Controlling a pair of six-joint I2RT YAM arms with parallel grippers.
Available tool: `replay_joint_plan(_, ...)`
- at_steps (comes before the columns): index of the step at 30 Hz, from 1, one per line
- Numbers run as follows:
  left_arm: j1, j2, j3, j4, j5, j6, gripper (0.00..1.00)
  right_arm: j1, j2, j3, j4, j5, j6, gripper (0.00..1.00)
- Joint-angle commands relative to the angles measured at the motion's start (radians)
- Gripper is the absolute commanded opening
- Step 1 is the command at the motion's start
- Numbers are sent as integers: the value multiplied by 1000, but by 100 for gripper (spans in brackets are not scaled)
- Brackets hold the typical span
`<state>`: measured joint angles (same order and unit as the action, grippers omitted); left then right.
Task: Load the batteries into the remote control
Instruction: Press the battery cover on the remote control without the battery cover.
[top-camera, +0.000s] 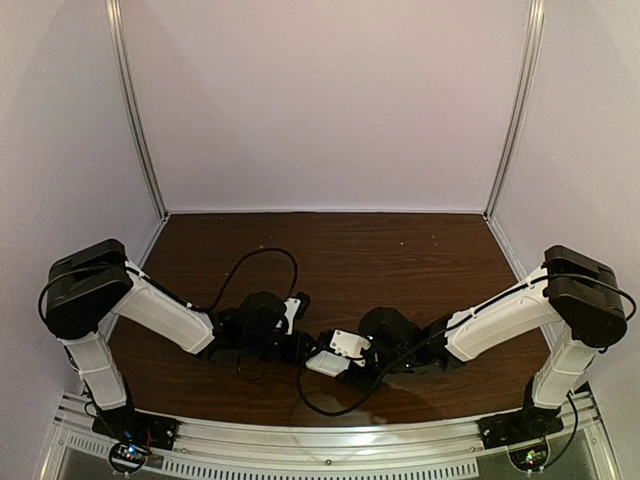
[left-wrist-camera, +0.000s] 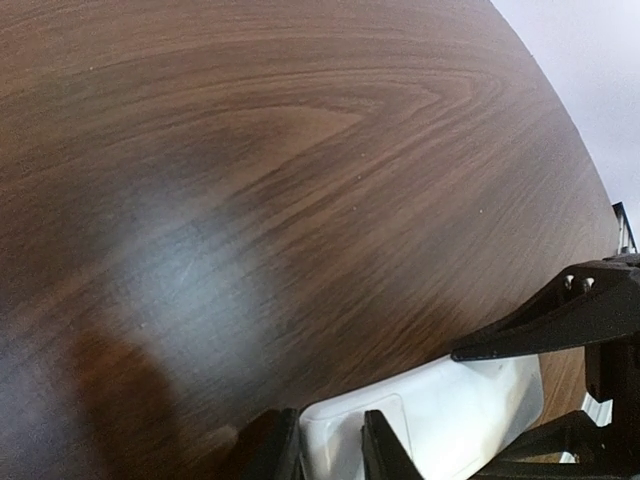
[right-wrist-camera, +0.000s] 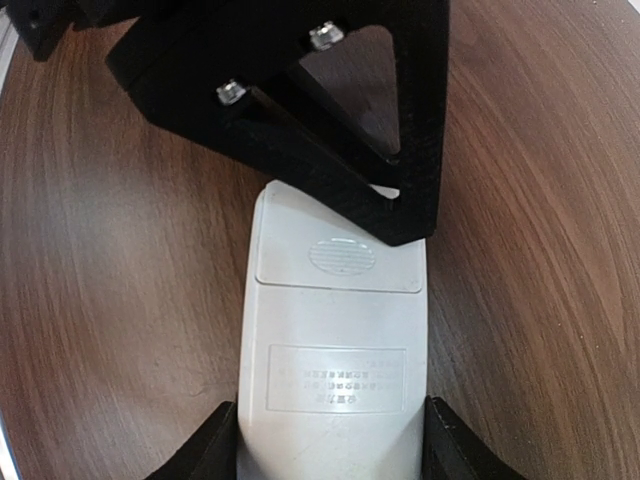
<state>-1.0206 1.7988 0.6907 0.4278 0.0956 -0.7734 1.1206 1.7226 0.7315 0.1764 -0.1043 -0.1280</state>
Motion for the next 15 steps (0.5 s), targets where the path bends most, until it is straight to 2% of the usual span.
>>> replay_joint_plan(1, -51, 50, -38, -142, 57, 5, 25, -5, 55, 26, 19, 51, 3, 32)
replay_joint_plan(5, -53, 37, -81, -100, 78, -30, 25, -5, 61, 27, 24, 57, 4, 32)
replay_joint_plan(9, -53, 41, -90, -82, 94, -37, 19, -5, 59, 22, 28, 66, 3, 31)
replay_joint_plan(15, -75, 83, -29, -98, 144, -2, 18, -4, 68, 25, 44, 71, 6, 31)
